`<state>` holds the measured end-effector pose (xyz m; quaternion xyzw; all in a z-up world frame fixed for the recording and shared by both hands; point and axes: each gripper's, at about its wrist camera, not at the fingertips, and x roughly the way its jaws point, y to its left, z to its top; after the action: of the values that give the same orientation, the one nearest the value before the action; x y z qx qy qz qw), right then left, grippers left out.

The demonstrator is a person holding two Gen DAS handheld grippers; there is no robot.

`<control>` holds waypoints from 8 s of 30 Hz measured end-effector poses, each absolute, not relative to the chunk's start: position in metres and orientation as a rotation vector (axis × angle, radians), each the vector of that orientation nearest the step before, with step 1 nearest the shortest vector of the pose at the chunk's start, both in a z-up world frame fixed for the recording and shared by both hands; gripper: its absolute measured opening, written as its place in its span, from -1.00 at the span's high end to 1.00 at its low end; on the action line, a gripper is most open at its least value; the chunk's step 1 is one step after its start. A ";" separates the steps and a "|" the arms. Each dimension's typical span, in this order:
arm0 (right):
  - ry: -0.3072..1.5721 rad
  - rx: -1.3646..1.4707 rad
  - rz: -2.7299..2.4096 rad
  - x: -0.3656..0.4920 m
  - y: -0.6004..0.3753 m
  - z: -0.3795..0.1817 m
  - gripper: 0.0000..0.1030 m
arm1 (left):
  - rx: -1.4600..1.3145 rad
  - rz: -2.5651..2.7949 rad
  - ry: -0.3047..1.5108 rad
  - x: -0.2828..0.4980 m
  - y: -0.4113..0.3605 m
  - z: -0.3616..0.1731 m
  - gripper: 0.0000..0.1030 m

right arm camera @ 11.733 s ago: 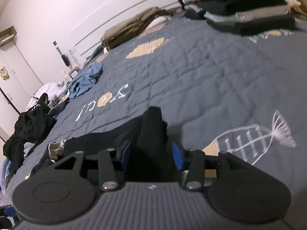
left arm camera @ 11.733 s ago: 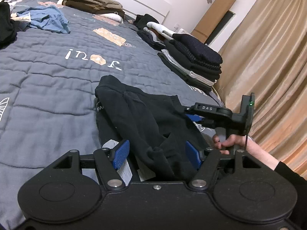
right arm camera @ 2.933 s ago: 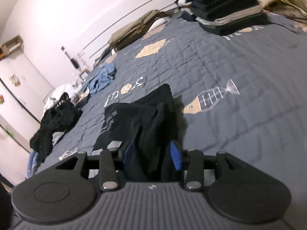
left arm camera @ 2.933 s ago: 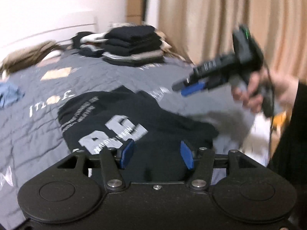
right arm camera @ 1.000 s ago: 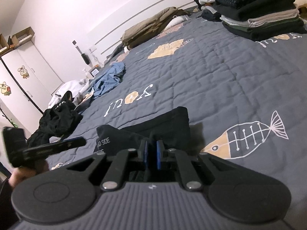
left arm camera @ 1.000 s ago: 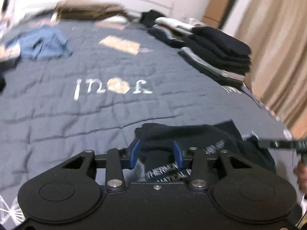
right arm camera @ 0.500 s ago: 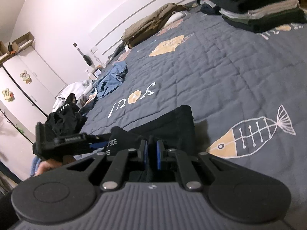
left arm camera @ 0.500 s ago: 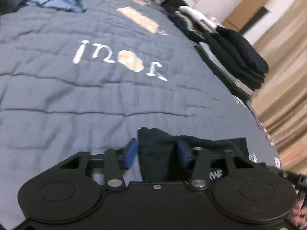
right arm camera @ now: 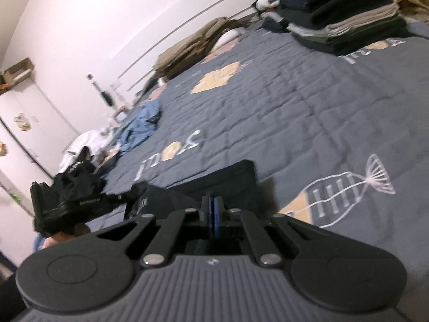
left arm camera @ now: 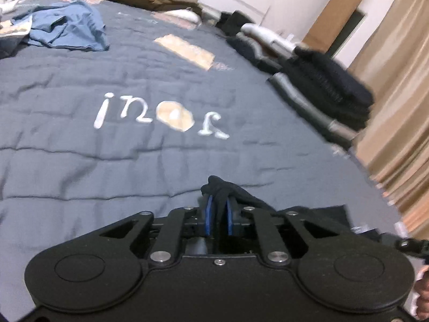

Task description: Fold clothes

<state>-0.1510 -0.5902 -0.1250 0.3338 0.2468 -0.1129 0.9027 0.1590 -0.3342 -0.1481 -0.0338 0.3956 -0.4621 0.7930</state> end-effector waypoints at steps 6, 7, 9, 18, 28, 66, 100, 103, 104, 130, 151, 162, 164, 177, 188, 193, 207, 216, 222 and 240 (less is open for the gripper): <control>0.515 0.679 -0.249 -0.152 -0.594 -0.125 0.96 | -0.018 -0.986 0.808 0.135 -0.311 -0.132 0.54; 0.522 0.681 -0.238 -0.152 -0.595 -0.123 0.92 | -0.010 -0.992 0.799 0.126 -0.304 -0.127 0.38; 0.537 0.674 -0.210 -0.151 -0.594 -0.120 0.88 | -0.014 -1.006 0.788 0.108 -0.291 -0.119 0.15; 0.593 0.648 -0.168 -0.148 -0.586 -0.116 0.56 | -0.069 -1.065 0.736 0.023 -0.241 -0.091 -0.05; 0.630 0.632 -0.169 -0.144 -0.579 -0.121 0.40 | 0.299 -1.143 0.604 -0.074 -0.217 -0.102 -0.05; 0.616 0.666 -0.222 -0.142 -0.564 -0.128 0.66 | 1.214 -1.112 -0.103 -0.201 -0.223 -0.195 0.48; 0.502 0.602 -0.336 -0.155 -0.573 -0.120 0.98 | 1.259 -1.141 0.012 -0.185 -0.219 -0.179 0.94; 0.558 0.571 -0.349 -0.150 -0.575 -0.131 0.96 | 1.272 -1.137 0.020 -0.187 -0.219 -0.184 0.92; 0.591 0.566 -0.340 -0.147 -0.576 -0.134 0.94 | 1.243 -1.135 0.029 -0.186 -0.220 -0.182 0.88; 0.703 0.788 -0.233 -0.278 -0.478 -0.150 0.66 | 0.904 -1.271 0.329 -0.188 -0.236 -0.160 0.30; 0.725 0.739 -0.299 -0.289 -0.482 -0.161 0.74 | 0.003 -1.252 1.071 -0.089 -0.242 -0.166 0.24; 0.744 0.647 -0.357 -0.290 -0.480 -0.157 0.30 | -0.080 -1.071 1.115 -0.052 -0.200 -0.149 0.35; 0.735 0.642 -0.358 -0.292 -0.480 -0.151 0.30 | -0.089 -1.068 1.076 -0.051 -0.195 -0.139 0.14; 0.497 0.647 -0.141 -0.280 -0.465 -0.101 0.17 | -0.205 -1.083 0.955 -0.050 -0.194 -0.114 -0.18; 0.646 0.653 -0.210 -0.245 -0.461 -0.149 0.18 | -0.170 -0.994 1.010 -0.039 -0.195 -0.139 -0.19; 0.672 0.591 -0.251 -0.257 -0.464 -0.144 0.19 | -0.185 -0.937 0.995 -0.032 -0.187 -0.136 -0.23; 0.631 0.746 -0.336 -0.307 -0.479 -0.136 0.16 | -0.051 -1.052 0.926 -0.070 -0.199 -0.121 -0.33; 0.638 0.899 -0.316 -0.313 -0.483 -0.157 0.11 | -0.051 -1.016 0.953 -0.069 -0.205 -0.128 -0.33; 0.714 0.804 -0.336 -0.300 -0.471 -0.162 0.07 | -0.017 -0.990 0.962 -0.070 -0.210 -0.133 -0.34; 0.645 0.670 -0.358 -0.290 -0.457 -0.133 -0.04 | -0.008 -0.889 0.906 -0.064 -0.204 -0.123 -0.49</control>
<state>-0.2897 -0.4568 -0.1333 0.3213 0.3094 -0.1719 0.8783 -0.0637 -0.2039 -0.1227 -0.0037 0.4230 -0.4154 0.8053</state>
